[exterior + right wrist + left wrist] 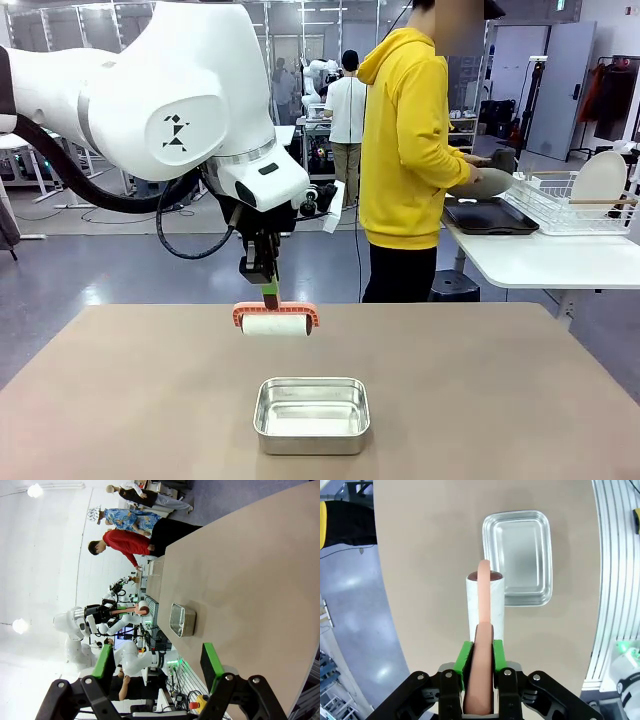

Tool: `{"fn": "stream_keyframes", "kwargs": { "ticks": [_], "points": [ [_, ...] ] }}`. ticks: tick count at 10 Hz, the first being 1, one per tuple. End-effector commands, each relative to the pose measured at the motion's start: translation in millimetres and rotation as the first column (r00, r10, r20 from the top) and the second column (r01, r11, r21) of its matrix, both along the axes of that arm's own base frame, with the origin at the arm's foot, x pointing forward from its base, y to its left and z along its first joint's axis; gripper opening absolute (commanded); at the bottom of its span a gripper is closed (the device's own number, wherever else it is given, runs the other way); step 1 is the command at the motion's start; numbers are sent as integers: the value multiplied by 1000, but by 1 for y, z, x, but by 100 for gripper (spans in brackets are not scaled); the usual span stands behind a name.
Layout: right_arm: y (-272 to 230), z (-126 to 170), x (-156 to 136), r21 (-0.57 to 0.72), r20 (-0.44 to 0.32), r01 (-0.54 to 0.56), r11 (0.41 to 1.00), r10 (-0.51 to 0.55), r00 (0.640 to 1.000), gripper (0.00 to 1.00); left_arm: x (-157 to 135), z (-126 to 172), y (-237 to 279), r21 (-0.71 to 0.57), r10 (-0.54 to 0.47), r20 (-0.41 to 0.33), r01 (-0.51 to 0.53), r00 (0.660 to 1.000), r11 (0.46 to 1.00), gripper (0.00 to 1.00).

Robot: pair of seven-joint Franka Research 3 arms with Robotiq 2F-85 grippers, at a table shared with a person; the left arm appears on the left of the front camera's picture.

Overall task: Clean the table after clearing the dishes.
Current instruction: Place the Lint Roller back on top of the Airtight Container.

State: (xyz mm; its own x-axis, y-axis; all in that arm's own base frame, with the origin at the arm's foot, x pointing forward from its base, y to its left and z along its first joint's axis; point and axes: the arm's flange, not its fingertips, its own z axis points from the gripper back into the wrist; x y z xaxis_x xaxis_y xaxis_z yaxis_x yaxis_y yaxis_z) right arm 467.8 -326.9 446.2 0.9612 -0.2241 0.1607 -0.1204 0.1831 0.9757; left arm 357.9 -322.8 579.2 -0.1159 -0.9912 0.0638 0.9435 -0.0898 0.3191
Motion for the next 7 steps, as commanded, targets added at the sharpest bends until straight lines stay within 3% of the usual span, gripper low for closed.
{"fn": "stream_keyframes", "kwargs": {
  "ticks": [1,2,7],
  "points": [
    [6,3,-5,13,3,5,1000,-5,1000,87,-3,2,3,-12,-14,15,14,1000,1000,22],
    [6,3,-5,13,3,5,1000,-5,1000,87,0,0,0,0,0,0,0,1000,1000,22],
    [6,3,-5,13,3,5,1000,-5,1000,87,8,-79,-24,-22,-31,-148,28,989,999,22]
  ]
}}
